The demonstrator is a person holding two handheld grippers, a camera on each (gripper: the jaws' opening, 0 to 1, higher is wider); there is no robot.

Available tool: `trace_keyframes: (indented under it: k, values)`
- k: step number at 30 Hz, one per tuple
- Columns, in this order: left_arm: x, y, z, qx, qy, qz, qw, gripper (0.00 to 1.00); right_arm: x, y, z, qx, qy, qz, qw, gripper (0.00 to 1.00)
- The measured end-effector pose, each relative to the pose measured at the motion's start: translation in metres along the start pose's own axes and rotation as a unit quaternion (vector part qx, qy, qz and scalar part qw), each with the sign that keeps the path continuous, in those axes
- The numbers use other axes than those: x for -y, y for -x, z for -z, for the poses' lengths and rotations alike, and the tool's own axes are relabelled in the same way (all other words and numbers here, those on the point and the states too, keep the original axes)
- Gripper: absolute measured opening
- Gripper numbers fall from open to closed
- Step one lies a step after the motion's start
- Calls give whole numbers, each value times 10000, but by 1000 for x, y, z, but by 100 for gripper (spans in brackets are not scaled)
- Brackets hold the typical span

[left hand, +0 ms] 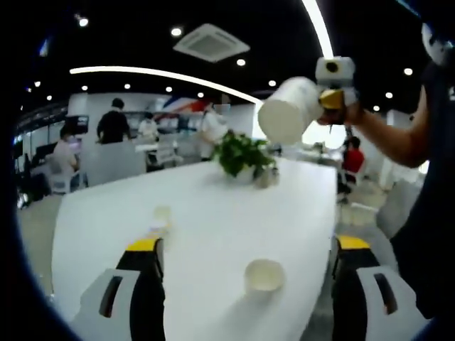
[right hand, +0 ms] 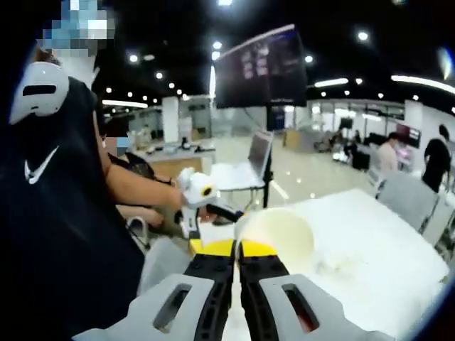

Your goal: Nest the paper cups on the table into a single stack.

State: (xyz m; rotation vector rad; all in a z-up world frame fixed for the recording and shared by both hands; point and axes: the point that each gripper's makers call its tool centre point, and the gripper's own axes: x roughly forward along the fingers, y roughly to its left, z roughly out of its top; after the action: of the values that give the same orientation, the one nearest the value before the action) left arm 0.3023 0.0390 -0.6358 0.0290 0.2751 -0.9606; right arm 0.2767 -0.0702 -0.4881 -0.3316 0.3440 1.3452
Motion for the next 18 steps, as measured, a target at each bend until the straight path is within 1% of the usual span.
trace_keyframes:
  k: [2, 5, 7, 8, 9, 10, 12, 13, 15, 16, 17, 18]
  values:
    - [-4, 6, 8, -29, 88, -132, 9999, 97, 2, -1, -3, -252, 138, -17, 9996, 0]
    - [-8, 14, 22, -141, 93, -299, 9994, 96, 9, -4, -5, -824, 479, 40, 9954, 0]
    - [-7, 18, 29, -147, 163, -353, 9991, 96, 7, -7, -8, -982, 520, -100, 9938, 0]
    - [-7, 20, 33, -135, 250, -370, 9989, 96, 6, -10, -7, -1163, 567, -191, 9914, 0]
    - [-6, 21, 37, -141, 292, -375, 9988, 96, 7, -11, -5, -1361, 660, -198, 9883, 0]
    - [-6, 23, 40, -168, 310, -394, 9986, 96, 11, -12, 1, -1700, 843, -159, 9817, 0]
    - [-7, 26, 53, -314, 263, -459, 9981, 96, 12, -16, 6, -2096, 1010, -221, 9723, 0]
    - [-7, 26, 54, -332, 252, -465, 9980, 96, 12, -17, 7, -2162, 1048, -244, 9704, 0]
    - [-10, 29, 60, -380, 243, -501, 9977, 96, 13, -19, 9, -2508, 1197, -319, 9601, 0]
    - [-11, 30, 61, -382, 246, -509, 9977, 96, 15, -19, 10, -2738, 1321, -316, 9521, 0]
    - [-12, 32, 61, -363, 266, -533, 9976, 95, 17, -20, 10, -2876, 1392, -306, 9471, 0]
    - [-13, 33, 61, -343, 281, -553, 9975, 95, 18, -20, 10, -3089, 1491, -329, 9388, 0]
